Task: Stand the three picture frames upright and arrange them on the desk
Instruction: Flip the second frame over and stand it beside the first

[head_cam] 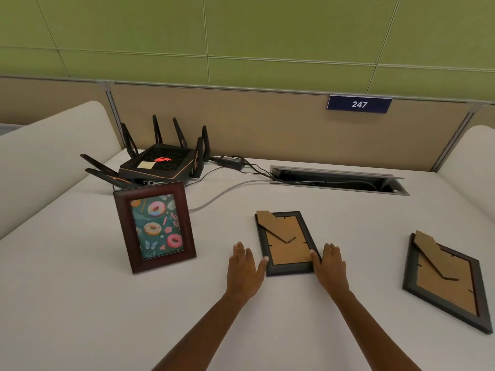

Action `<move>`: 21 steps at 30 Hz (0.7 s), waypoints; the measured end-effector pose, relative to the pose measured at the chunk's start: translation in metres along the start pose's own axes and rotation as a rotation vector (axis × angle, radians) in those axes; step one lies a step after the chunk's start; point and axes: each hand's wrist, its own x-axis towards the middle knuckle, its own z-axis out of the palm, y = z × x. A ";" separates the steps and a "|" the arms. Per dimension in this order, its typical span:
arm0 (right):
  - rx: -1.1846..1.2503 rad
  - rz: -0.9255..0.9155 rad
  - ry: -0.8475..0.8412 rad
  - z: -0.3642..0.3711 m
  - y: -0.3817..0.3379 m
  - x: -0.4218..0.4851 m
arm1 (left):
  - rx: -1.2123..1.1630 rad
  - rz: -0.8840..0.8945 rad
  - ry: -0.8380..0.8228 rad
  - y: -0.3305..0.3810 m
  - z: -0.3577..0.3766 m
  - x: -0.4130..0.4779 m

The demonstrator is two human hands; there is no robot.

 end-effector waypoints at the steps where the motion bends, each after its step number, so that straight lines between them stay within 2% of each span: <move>1: -0.004 0.007 -0.016 -0.001 0.003 0.001 | -0.013 -0.012 -0.014 0.004 0.003 0.000; 6: -0.045 -0.043 -0.084 0.003 0.007 0.004 | -0.064 -0.048 -0.002 0.024 0.018 0.000; 11: 0.122 -0.025 -0.138 0.001 0.003 0.006 | -0.310 -0.154 0.073 0.043 0.028 -0.001; 21: 0.422 0.142 -0.263 -0.012 -0.008 0.014 | -0.595 -0.302 0.105 0.063 0.021 0.003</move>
